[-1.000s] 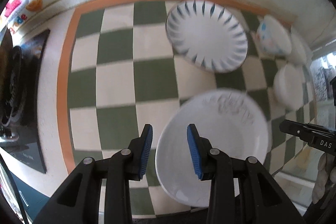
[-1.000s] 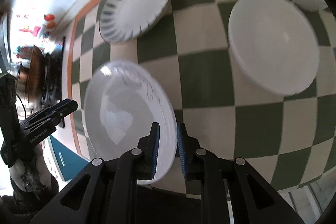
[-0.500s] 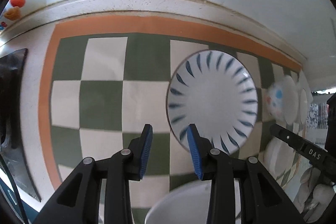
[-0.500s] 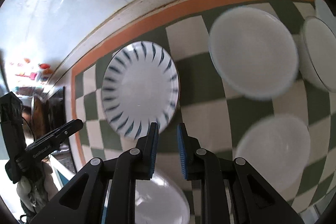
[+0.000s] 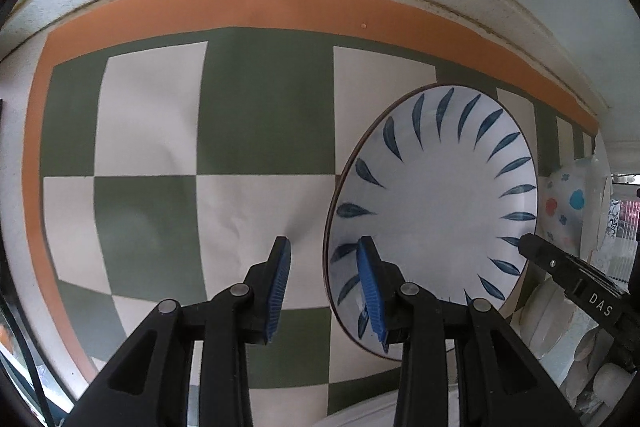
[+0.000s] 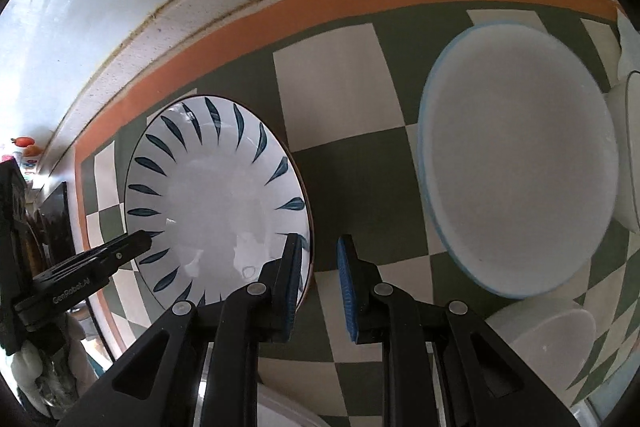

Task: Organize plates and bowls
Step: 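Grasp the blue-leaf patterned plate rim with the right gripper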

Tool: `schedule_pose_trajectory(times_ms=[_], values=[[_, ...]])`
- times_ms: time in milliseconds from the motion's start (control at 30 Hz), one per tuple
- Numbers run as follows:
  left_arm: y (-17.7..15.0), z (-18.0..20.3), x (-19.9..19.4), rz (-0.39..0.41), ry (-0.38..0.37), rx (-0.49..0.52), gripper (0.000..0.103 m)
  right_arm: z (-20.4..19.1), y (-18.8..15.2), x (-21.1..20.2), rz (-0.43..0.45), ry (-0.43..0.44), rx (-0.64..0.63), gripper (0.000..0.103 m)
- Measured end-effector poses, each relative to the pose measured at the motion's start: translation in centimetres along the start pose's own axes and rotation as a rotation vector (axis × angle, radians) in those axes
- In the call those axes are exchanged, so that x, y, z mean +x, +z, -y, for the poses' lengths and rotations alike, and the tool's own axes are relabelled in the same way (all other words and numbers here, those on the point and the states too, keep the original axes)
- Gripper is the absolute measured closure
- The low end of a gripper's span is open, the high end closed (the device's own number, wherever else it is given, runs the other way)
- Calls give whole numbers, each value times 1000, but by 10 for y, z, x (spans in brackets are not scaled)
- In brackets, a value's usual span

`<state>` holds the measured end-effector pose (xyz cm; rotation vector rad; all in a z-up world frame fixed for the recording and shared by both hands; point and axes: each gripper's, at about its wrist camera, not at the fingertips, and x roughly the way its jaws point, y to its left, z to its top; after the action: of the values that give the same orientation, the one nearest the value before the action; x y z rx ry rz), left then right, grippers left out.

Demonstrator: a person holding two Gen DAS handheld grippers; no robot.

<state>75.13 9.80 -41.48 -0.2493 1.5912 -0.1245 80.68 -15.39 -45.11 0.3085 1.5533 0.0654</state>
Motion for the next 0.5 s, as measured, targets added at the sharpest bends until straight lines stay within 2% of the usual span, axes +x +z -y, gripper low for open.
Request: schedule_pose_trajectory(times_ms=[100, 167, 233, 267, 333, 500], values=[[4, -1, 0, 21, -5, 2, 72, -1, 3, 6, -1, -5, -7, 82], [5, -1, -3, 41, -26, 2, 85, -2, 3, 9, 1, -5, -12, 83], [4, 0, -5, 46, -30, 7, 90, -4, 2, 9, 21, 4, -25, 92], [3, 2, -5, 49, -26, 17, 92, -6, 1, 8, 23, 1, -32, 93], [0, 5, -6, 59, 0, 33, 92, -9, -1, 7, 36, -22, -51, 93], [-9, 7, -8, 65, 4, 30, 92, -10, -5, 6, 46, -12, -65, 93]])
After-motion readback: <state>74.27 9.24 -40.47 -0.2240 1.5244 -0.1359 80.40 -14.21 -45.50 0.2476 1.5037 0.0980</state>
